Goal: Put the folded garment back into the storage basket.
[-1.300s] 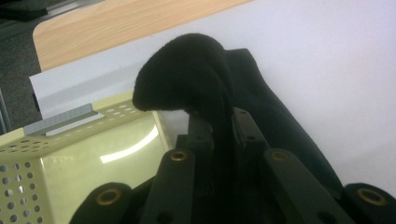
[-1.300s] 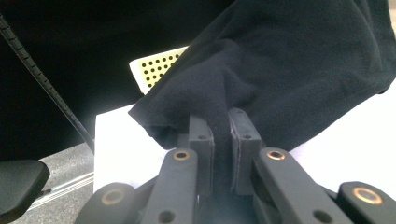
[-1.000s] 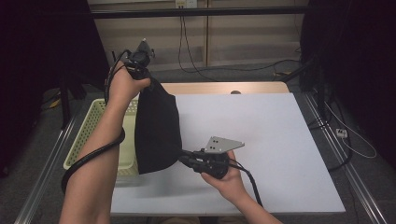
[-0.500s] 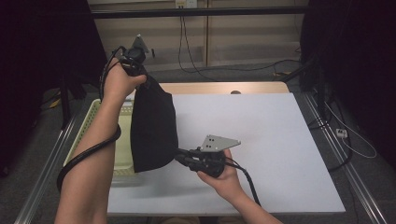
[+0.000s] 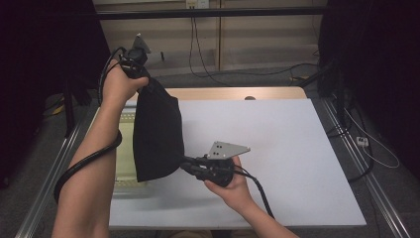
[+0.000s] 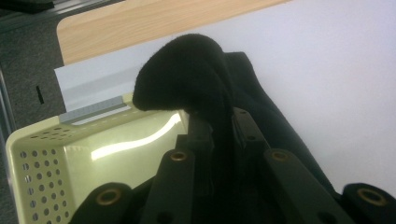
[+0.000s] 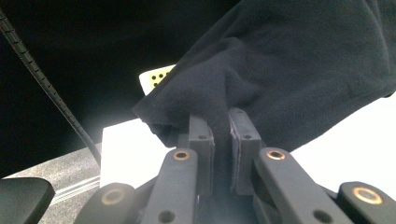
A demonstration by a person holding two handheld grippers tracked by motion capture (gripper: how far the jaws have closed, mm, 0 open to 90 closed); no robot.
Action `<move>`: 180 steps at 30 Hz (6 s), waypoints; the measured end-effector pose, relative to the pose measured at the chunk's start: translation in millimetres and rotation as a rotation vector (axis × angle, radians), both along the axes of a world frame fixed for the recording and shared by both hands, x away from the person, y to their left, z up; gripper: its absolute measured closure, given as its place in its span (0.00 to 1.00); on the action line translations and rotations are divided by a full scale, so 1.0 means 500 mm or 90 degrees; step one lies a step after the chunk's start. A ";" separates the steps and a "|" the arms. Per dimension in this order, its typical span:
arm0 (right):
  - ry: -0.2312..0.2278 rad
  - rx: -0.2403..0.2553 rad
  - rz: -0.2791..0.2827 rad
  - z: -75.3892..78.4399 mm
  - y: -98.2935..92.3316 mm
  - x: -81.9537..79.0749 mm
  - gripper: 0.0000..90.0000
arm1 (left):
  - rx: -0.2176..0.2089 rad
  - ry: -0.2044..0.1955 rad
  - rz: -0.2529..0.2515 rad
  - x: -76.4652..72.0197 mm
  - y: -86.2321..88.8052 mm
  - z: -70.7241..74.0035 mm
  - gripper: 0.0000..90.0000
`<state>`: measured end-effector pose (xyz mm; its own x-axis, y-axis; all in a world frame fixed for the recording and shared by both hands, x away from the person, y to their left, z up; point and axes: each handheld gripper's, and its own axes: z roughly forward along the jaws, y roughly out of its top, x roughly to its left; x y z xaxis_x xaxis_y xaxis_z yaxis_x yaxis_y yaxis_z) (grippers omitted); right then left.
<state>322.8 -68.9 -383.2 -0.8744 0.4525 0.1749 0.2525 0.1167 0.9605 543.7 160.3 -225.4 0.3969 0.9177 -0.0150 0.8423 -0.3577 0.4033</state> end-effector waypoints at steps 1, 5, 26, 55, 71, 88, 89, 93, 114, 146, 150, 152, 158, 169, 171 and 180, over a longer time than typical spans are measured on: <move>0.000 0.001 0.000 0.000 0.002 0.000 0.91 | 0.001 -0.002 -0.001 0.000 0.001 0.001 0.89; -0.001 0.002 0.001 0.002 0.007 0.002 0.91 | 0.001 -0.003 0.001 0.000 0.005 0.004 0.89; -0.003 0.009 0.014 0.009 0.039 0.005 0.91 | 0.004 -0.002 0.015 0.002 0.034 0.011 0.89; -0.011 0.012 0.027 0.016 0.095 0.011 0.91 | 0.010 -0.002 0.030 -0.002 0.088 0.019 0.89; -0.019 0.004 0.033 0.018 0.122 0.010 0.91 | 0.009 -0.006 0.038 -0.003 0.109 0.013 0.89; -0.019 0.008 0.044 0.018 0.149 0.012 0.91 | 0.008 -0.011 0.049 -0.010 0.138 0.024 0.89; -0.018 0.009 0.043 0.019 0.151 0.012 0.91 | 0.007 -0.010 0.048 -0.010 0.139 0.025 0.89; -0.021 0.011 0.044 0.022 0.157 0.010 0.91 | 0.005 -0.014 0.052 -0.011 0.139 0.027 0.89; -0.028 0.009 0.048 0.029 0.177 0.014 0.91 | 0.004 -0.021 0.051 -0.009 0.152 0.037 0.89; -0.019 -0.007 0.045 0.005 0.197 0.028 0.91 | 0.002 -0.019 0.066 -0.003 0.179 -0.007 0.89; -0.018 -0.006 0.044 0.003 0.199 0.029 0.91 | 0.005 -0.020 0.067 -0.003 0.180 -0.012 0.89; -0.015 -0.006 0.045 0.002 0.200 0.029 0.91 | 0.006 -0.018 0.065 -0.002 0.181 -0.015 0.89; -0.011 -0.013 0.045 -0.005 0.206 0.031 0.91 | 0.002 -0.018 0.072 0.000 0.183 -0.023 0.89; -0.011 -0.018 0.046 -0.009 0.210 0.033 0.91 | 0.005 -0.016 0.077 0.001 0.191 -0.037 0.89; -0.009 -0.021 0.048 -0.010 0.211 0.033 0.91 | 0.005 -0.018 0.077 0.001 0.192 -0.041 0.89; -0.003 -0.024 0.052 -0.016 0.219 0.033 0.91 | 0.000 -0.031 0.075 0.002 0.201 -0.060 0.89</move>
<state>339.4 40.8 -391.4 -0.9096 0.3856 0.1550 0.2361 0.1725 0.9563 544.7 261.0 -255.2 0.2872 0.9579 0.0022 0.8576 -0.2581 0.4448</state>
